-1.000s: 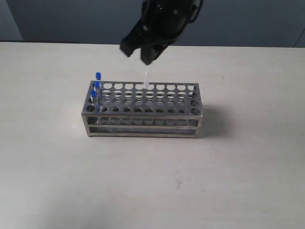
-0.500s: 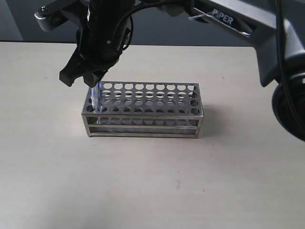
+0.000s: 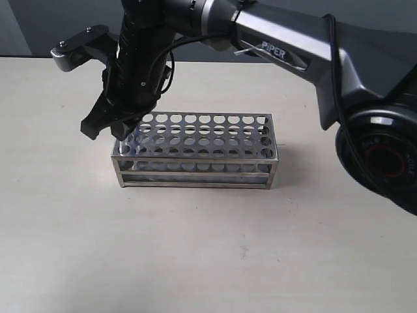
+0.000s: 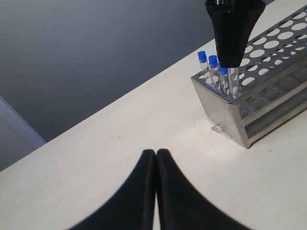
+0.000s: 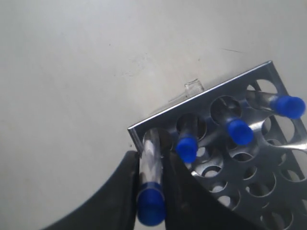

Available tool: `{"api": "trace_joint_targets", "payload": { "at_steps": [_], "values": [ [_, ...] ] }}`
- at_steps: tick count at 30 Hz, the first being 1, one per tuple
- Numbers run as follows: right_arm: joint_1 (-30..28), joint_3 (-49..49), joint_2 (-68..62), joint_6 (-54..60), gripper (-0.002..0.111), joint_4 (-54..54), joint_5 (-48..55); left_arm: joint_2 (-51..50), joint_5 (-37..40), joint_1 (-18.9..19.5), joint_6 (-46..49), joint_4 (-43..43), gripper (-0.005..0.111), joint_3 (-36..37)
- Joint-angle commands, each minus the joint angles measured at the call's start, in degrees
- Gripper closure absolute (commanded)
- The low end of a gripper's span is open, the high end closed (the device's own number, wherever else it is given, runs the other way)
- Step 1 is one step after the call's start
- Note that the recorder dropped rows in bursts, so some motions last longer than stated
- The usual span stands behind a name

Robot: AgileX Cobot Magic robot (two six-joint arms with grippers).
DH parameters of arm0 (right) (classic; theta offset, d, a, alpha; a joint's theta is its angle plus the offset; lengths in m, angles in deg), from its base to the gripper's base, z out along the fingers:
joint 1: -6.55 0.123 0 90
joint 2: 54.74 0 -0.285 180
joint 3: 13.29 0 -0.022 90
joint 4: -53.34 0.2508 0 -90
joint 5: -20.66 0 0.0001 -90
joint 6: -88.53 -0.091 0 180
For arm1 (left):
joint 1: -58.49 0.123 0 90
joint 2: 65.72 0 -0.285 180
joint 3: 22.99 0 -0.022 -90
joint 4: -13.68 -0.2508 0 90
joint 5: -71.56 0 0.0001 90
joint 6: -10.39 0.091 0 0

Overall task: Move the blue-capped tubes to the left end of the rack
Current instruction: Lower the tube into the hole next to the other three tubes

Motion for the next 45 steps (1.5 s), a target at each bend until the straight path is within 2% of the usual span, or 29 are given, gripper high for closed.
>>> {"api": "trace_joint_targets", "payload": {
  "at_steps": [1, 27, 41, 45],
  "values": [
    [0.2, -0.41, -1.51, 0.81, 0.108, 4.01, 0.31, -0.2, -0.31, -0.22, -0.28, 0.11, 0.106, -0.3],
    [1.15, -0.41, -2.49, 4.76, 0.108, 6.07, -4.55, -0.2, -0.31, -0.22, -0.28, 0.11, 0.106, -0.3],
    [1.15, -0.41, -2.71, 4.32, 0.108, 5.03, -3.66, -0.2, -0.44, -0.22, -0.28, 0.0, 0.106, -0.3],
    [1.15, -0.41, -2.71, 3.87, 0.101, 3.96, -2.59, -0.2, -0.44, -0.22, -0.28, 0.0, 0.106, -0.3]
  ]
}}
